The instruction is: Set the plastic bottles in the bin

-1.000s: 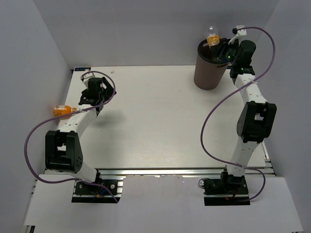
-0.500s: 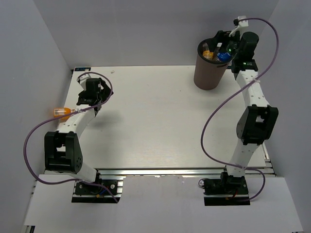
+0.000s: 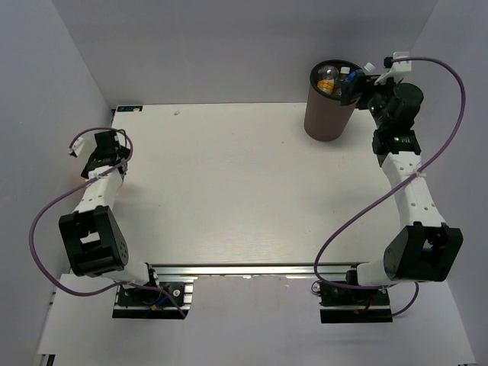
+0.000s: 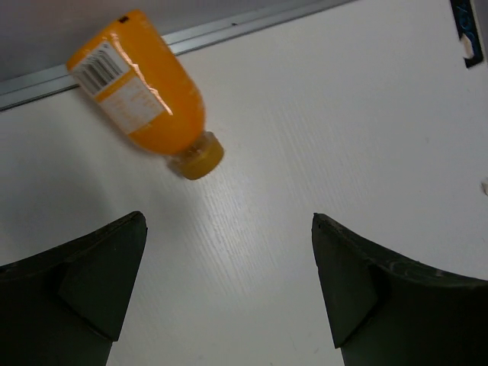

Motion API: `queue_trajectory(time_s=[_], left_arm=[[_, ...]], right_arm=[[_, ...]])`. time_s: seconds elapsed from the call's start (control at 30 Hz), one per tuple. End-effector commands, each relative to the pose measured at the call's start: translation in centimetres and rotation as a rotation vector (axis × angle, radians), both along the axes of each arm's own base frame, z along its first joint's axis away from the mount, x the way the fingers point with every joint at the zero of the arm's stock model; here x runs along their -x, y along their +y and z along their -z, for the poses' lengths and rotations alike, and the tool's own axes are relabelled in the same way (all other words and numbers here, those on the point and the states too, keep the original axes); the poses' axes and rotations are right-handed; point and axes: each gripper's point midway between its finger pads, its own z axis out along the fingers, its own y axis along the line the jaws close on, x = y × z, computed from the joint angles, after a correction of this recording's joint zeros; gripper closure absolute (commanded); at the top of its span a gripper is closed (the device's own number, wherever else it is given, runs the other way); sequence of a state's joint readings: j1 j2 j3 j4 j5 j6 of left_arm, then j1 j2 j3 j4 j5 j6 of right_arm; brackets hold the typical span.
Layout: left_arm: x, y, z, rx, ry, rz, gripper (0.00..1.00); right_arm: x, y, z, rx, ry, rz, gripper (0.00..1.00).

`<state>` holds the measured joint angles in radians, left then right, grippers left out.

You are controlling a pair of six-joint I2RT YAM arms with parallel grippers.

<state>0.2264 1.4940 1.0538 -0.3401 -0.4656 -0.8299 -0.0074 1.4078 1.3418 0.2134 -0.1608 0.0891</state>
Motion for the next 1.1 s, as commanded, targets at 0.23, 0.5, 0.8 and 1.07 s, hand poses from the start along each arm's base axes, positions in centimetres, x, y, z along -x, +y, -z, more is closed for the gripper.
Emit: queue_trajectory(time_s=[0.23,0.5,0.8,1.07], left_arm=[[4.4,8.2,-0.6,0.011,-0.013,-0.361,0.02],[1.1,10.4,1.8,0.019,-0.037,-0.372,0.02],[-2.2,11.9,7.0,0.049,0.04,-0.369,0.03],[-3.5,11.0,7.1,0.092,0.018,-0.304,0.53]], right_arm=[[1.0,-2.4,2.2,0.044,0.084,0.086,0.11],[2.1,-2.8,2.8,0.062,0.079,0.098,0.11],[3.8,-3.0,2.4,0.076,0.028,0.109,0.11],[4.6,-1.6,2.6,0.08,0.046,0.028,0.11]])
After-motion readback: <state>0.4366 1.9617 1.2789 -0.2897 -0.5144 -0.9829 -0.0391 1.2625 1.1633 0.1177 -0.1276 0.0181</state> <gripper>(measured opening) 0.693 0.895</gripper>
